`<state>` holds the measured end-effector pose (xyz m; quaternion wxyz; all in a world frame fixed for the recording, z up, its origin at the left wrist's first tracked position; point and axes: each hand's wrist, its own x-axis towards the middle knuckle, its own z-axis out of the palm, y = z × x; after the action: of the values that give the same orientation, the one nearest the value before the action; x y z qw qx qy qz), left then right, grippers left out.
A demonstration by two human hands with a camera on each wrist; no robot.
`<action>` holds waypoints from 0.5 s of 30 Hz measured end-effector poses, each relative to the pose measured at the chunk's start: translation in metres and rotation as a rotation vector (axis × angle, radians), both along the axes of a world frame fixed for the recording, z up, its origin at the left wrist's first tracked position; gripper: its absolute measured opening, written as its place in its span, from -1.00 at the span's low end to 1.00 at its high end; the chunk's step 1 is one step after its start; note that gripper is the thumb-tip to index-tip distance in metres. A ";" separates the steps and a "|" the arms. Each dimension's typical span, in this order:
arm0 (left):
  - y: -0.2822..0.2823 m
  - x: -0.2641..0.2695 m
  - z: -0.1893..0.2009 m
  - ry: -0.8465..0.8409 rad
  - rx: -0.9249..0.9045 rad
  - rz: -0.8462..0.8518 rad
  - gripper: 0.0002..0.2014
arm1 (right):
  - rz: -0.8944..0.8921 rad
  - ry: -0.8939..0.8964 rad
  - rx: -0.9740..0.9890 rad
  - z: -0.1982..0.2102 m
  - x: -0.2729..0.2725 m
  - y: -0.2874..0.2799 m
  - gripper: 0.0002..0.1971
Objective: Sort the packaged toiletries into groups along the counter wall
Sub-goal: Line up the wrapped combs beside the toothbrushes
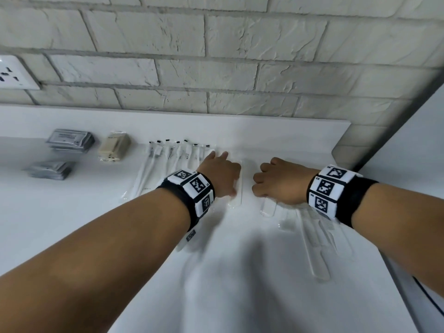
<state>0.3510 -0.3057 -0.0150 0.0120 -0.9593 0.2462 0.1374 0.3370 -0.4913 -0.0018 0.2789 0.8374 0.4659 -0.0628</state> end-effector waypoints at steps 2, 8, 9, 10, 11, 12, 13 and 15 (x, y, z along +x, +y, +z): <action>0.002 0.003 -0.001 -0.007 0.011 -0.018 -0.36 | 0.004 -0.004 0.020 0.001 0.002 -0.003 -0.75; 0.003 0.014 0.002 0.046 0.037 -0.037 -0.23 | -0.173 0.109 -0.030 -0.002 0.009 0.000 -0.84; 0.004 0.015 0.002 0.056 0.034 -0.035 -0.22 | -0.208 0.130 -0.010 -0.003 0.012 0.000 -0.81; 0.004 0.015 0.002 0.063 0.037 -0.034 -0.21 | -0.227 0.149 0.001 -0.003 0.013 0.000 -0.77; 0.004 0.016 0.002 0.068 0.044 -0.033 -0.19 | -0.241 0.152 -0.002 -0.003 0.015 0.000 -0.75; 0.005 0.017 0.002 0.072 0.051 -0.032 -0.17 | -0.238 0.130 0.006 -0.002 0.016 0.001 -0.77; 0.005 0.018 0.001 0.074 0.057 -0.031 -0.15 | -0.242 0.097 0.019 -0.001 0.017 0.001 -0.79; 0.005 0.019 0.001 0.078 0.060 -0.032 -0.13 | -0.313 0.080 0.230 0.005 0.021 -0.002 -0.87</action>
<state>0.3700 -0.3007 -0.0137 0.0334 -0.9484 0.2574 0.1819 0.3580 -0.4933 0.0030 0.1496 0.9227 0.3450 -0.0849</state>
